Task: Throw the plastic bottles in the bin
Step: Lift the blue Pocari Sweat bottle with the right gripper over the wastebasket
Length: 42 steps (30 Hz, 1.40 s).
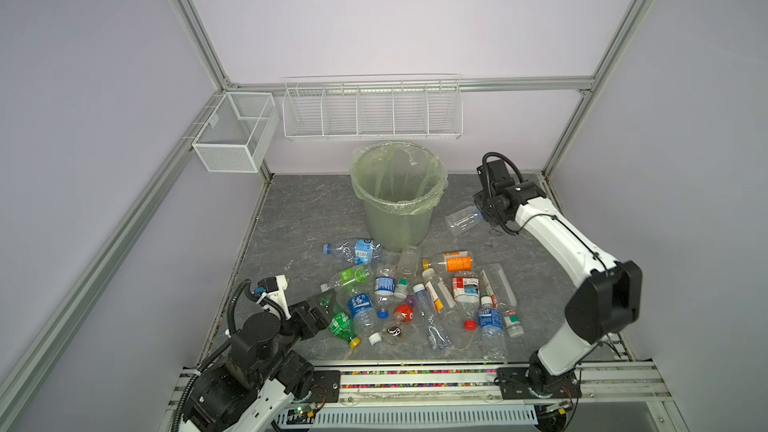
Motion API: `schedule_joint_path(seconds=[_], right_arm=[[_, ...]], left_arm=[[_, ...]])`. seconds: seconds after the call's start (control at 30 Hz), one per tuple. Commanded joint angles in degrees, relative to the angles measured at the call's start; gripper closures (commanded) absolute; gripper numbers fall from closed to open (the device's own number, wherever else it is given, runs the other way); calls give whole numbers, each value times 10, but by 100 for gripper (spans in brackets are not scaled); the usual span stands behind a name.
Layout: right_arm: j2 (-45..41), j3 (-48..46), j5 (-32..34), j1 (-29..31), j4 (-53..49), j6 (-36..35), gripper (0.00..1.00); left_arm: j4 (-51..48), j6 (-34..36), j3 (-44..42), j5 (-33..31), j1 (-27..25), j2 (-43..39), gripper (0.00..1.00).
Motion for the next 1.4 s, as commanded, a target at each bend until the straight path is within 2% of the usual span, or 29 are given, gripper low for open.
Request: schedule_joint_path(seconds=[0.0,0.1,0.2,0.27,0.37,0.5,0.6,1.1,1.23,1.37], right_arm=[[-70,-24,148,47,104,-156,94],[-116,-27,186,105,236,-335,93],[-139,-31,147,156,382,-526,93],[-132,3,132,186,402,-617,93],[-119,43,86,221,428,-715,93],[-86,109,59,253,408,-779,93],[-56,154,42,267,393,-805,93],[126,370,-11,267,285,-797,93],[173,407,-25,253,242,-768,93],[252,505,-67,219,136,-702,93]], left_arm=[[-19,-8,15,-7,-1,-10,3],[-13,-11,10,-5,-1,-8,3],[-9,-12,10,-1,-1,-2,3],[-8,-13,10,1,-1,-1,3],[-8,-16,10,2,-1,-1,3],[-6,-22,10,8,-1,-1,3],[0,-24,11,19,-1,-1,4],[0,-15,44,27,-1,14,4],[0,-15,44,26,-1,13,4],[-2,-13,46,28,-1,12,4]])
